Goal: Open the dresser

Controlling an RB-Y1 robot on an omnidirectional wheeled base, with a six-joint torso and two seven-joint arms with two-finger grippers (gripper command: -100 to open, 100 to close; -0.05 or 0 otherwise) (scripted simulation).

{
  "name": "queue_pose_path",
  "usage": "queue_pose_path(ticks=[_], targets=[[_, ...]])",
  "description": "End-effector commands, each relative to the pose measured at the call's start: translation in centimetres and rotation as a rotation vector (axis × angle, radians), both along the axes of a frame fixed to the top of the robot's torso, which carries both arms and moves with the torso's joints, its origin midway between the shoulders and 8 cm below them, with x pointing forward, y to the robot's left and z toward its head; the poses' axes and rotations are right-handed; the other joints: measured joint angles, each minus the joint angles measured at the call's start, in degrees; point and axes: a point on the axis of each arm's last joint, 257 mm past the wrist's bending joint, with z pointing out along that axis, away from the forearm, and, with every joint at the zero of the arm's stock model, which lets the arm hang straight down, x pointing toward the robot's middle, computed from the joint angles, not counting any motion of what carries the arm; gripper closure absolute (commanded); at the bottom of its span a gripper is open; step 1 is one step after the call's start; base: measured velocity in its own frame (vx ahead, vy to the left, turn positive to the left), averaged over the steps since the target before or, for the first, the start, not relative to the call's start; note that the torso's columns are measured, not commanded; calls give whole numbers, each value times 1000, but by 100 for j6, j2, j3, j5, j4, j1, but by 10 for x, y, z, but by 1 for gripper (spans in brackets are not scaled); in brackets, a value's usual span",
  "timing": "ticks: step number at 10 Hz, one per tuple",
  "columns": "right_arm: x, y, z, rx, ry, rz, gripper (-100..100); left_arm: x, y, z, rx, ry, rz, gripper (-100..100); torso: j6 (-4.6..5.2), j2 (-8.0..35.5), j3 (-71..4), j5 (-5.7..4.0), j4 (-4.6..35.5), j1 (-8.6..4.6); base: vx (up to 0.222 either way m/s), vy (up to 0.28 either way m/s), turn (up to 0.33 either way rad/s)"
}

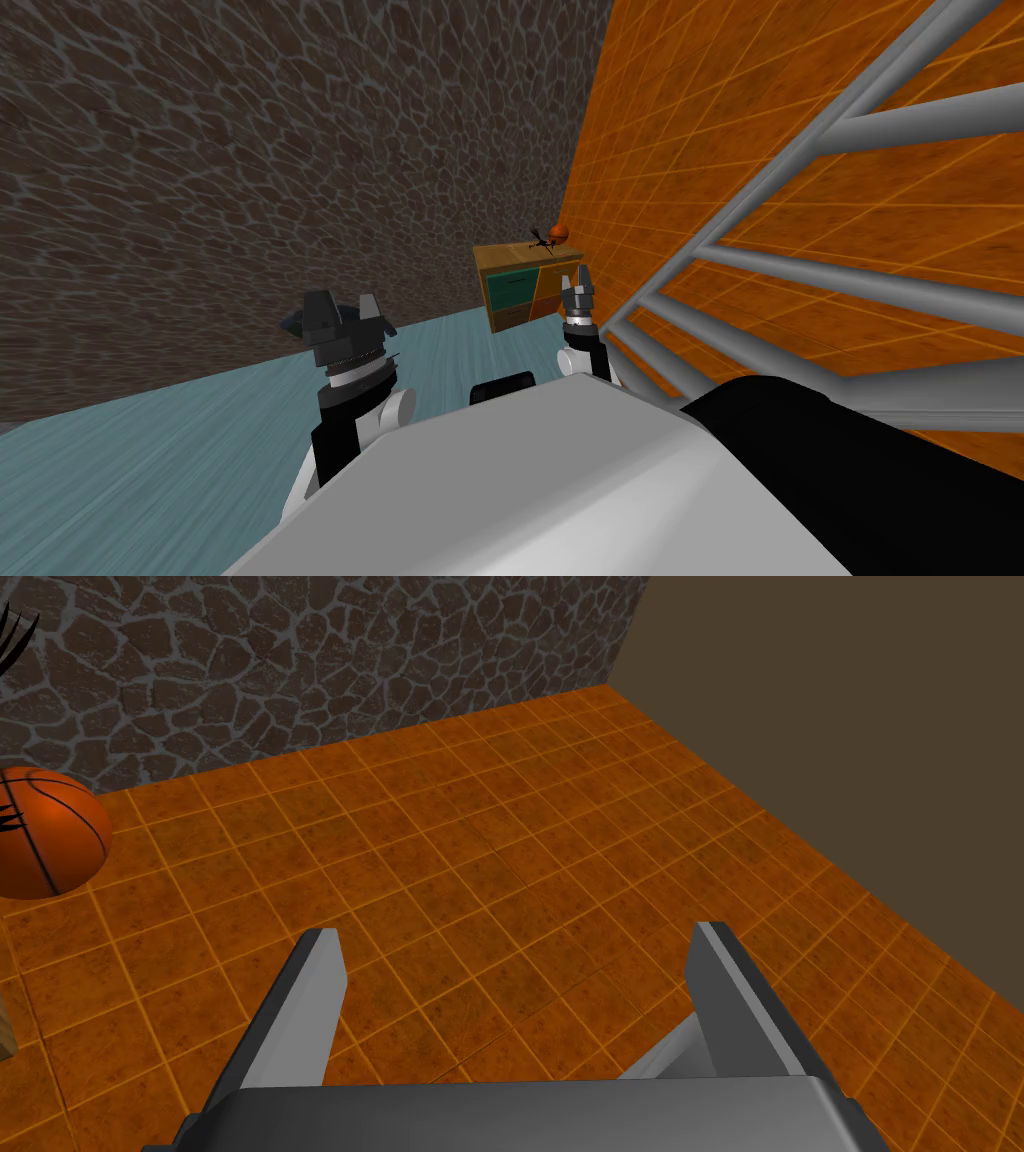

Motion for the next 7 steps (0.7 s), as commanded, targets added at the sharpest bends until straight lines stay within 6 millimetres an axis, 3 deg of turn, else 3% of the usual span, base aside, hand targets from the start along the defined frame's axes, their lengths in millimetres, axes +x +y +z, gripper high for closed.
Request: queue_pose_path(ticks=[1, 7], targets=[[0, 0, 0, 0, 0, 0, 0, 0, 0, 0, 0, 0, 0, 0, 0, 232, -467, 0, 235, 0, 0, 0, 0], [0, 0, 0, 0, 0, 0, 0, 0, 0, 0, 0, 0, 0, 0, 0, 2693, -5381, 0, 2691, 0, 0, 0, 0]])
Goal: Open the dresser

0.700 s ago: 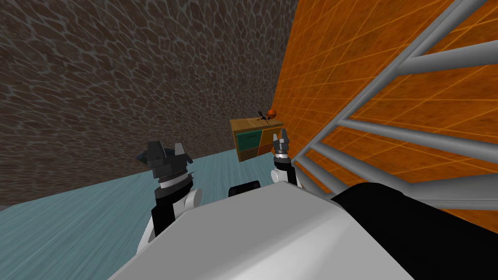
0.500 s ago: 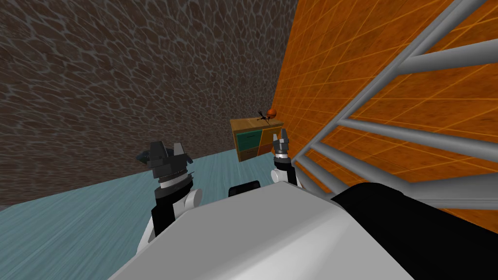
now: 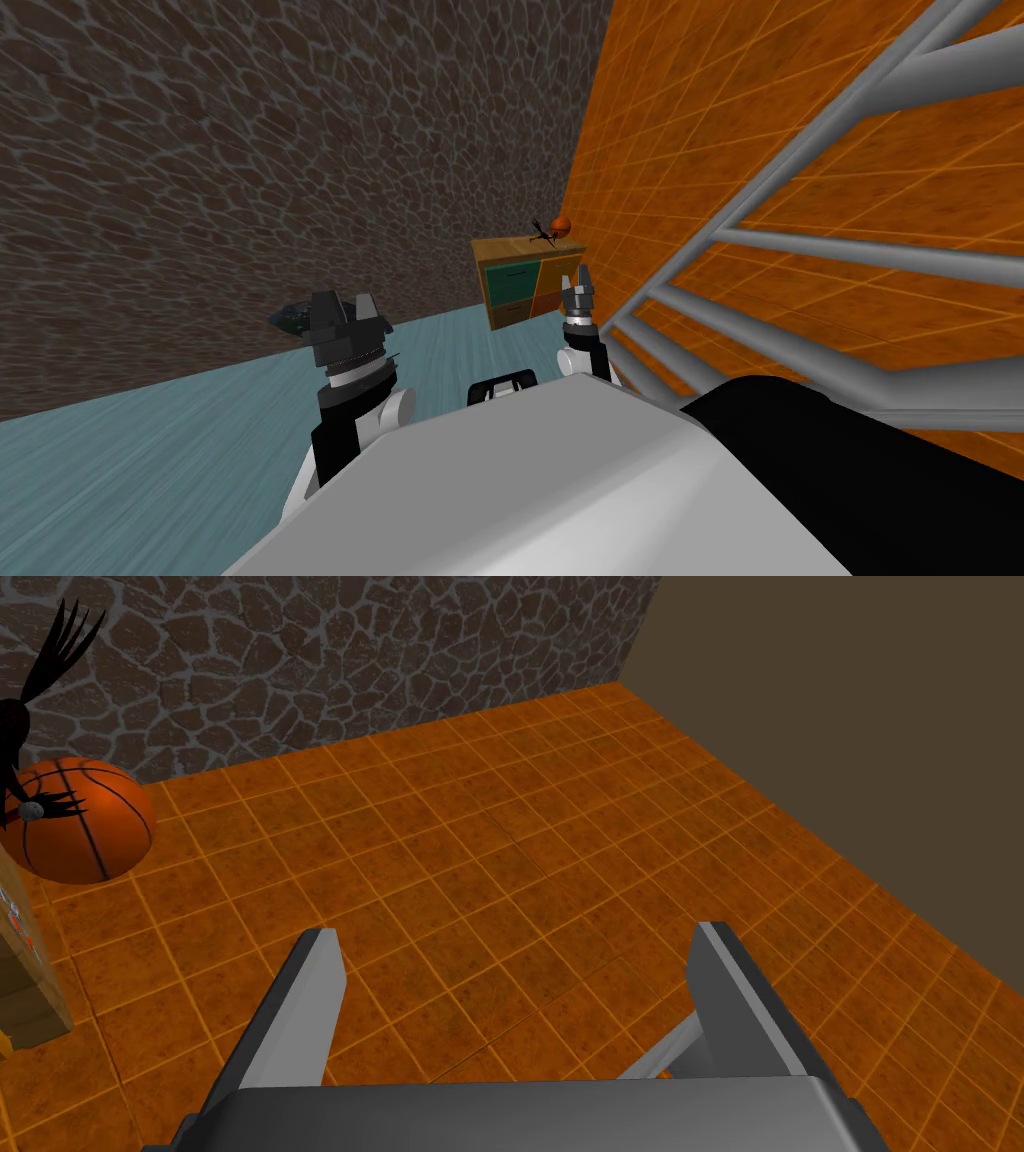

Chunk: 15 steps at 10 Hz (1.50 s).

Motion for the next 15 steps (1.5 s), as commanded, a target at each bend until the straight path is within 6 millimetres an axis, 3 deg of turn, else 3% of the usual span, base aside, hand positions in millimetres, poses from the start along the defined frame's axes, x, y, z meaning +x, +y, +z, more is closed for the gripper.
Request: queue_pose_path(ticks=[1, 2, 3, 5, 15], targets=[[0, 0, 0, 0, 0, 0, 0, 0, 0, 0, 0, 0, 0, 0, 0, 423, -846, 0, 423, 0, 0, 0, 0], [0, 0, 0, 0, 0, 0, 0, 0, 0, 0, 0, 0, 0, 0, 0, 846, -1692, 0, 846, 0, 0, 0, 0], [2, 5, -2, -58, 12, 10, -100, 0, 0, 0, 0, 0, 0, 0, 0, 1269, -2538, 0, 1269, 0, 12, 4, 4], [6, 11, -8, -152, 31, 7, -100, 0, 0, 0, 0, 1, 0, 0, 0, 1512, -3046, 0, 1513, 1, 19, 7, 5], [33, 13, -35, -597, 78, -168, -100, 0, 0, 0, 0, 1, 0, 0, 0, 1536, -3075, -1, 1537, -2, 41, 12, 9]])
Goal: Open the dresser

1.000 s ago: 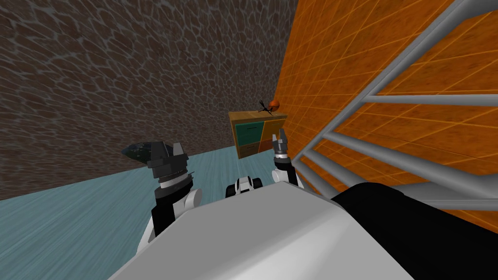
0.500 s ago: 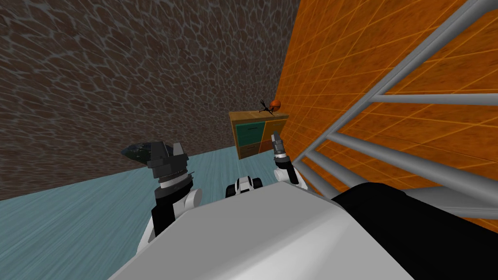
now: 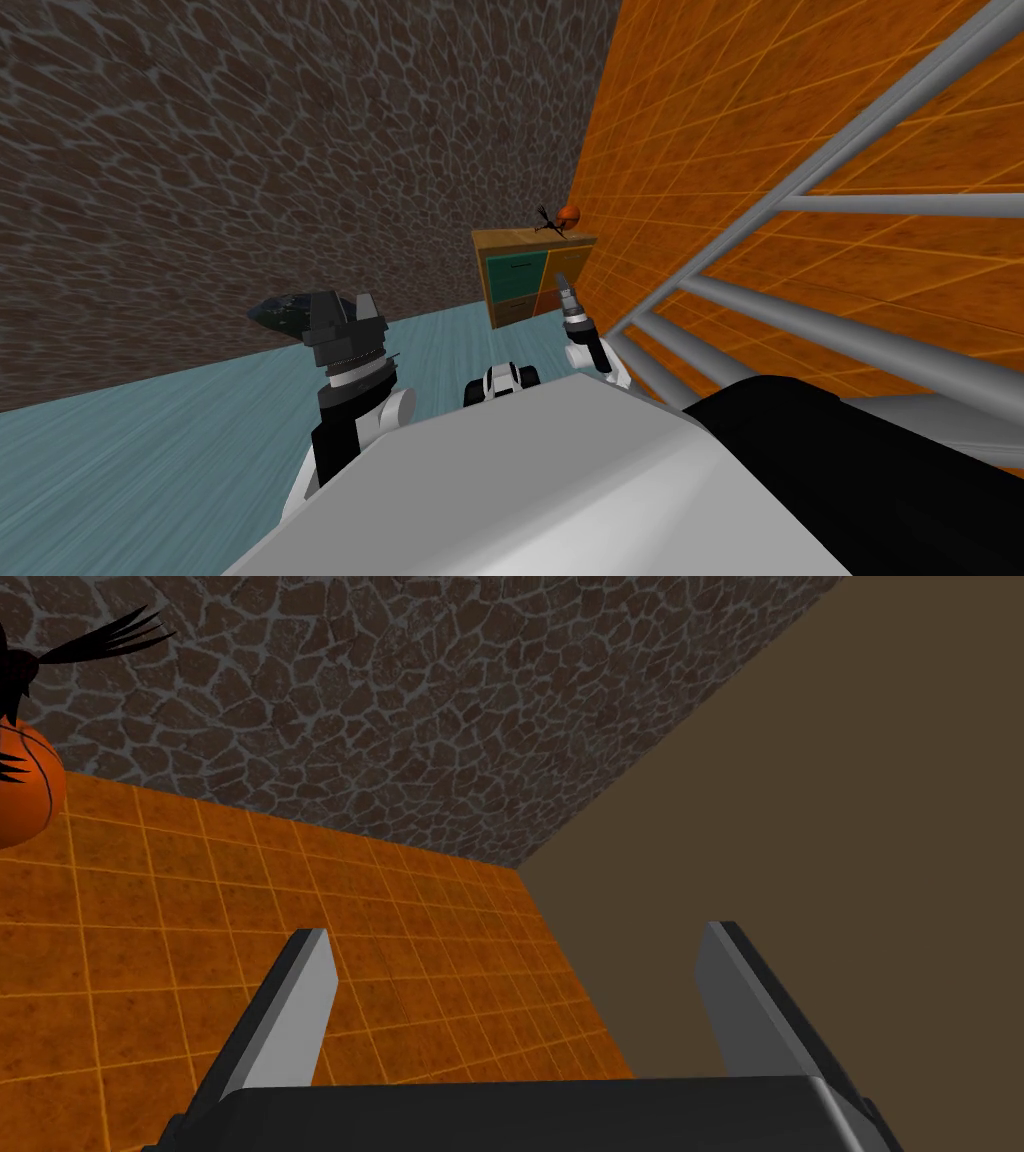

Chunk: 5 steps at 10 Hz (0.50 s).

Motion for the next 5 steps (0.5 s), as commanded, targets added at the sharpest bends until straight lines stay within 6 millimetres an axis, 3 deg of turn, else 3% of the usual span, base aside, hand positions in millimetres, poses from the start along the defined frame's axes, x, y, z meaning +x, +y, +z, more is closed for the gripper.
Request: queue_pose_path(ticks=[1, 5], targets=[[7, -3, -6, -112, -3, -57, -100, 0, 0, 0, 0, 0, 0, 0, 1, 3, 1, 0, 1, 1, 40, 14, 10], [17, -9, -15, -263, -9, -140, -100, 0, 0, 0, 0, 0, 0, 0, 0, 1, 0, 1, 0, 2, 40, 14, 9]])
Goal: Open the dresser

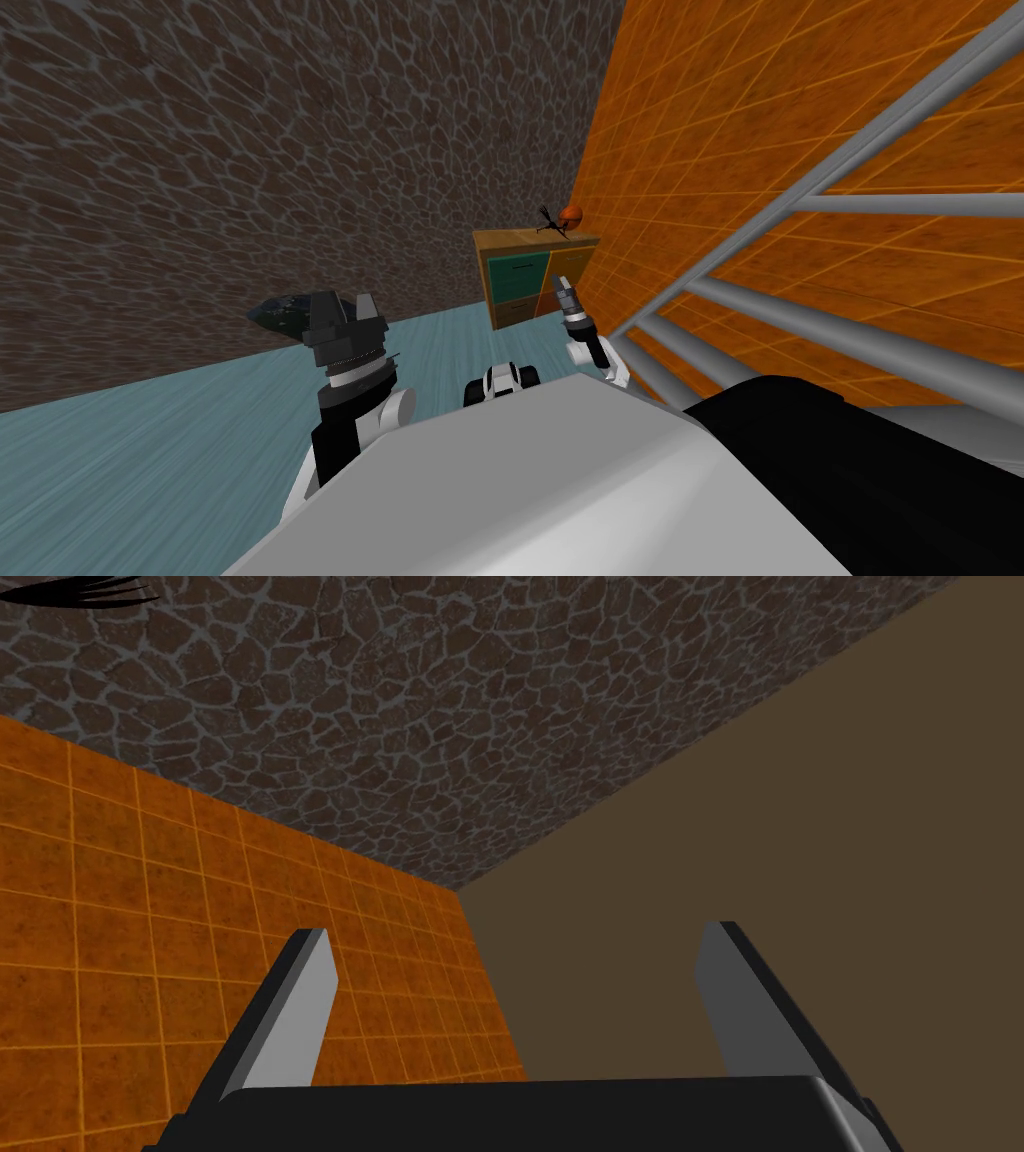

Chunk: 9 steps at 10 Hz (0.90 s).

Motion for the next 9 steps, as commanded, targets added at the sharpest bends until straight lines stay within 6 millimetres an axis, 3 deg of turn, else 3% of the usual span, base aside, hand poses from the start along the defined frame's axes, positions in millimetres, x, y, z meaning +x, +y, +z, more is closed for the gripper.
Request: queue_pose_path(ticks=[1, 9], targets=[[7, -3, -5, -97, -5, -55, -100, 0, 0, 0, 0, 0, 0, 0, 0, -4, -2, 0, -1, 0, 41, 6, 7], [32, -21, -24, -422, -24, -244, -100, 0, 0, 0, 0, 0, 0, 0, 0, -6, -3, -1, -1, -1, 47, 14, 11]])
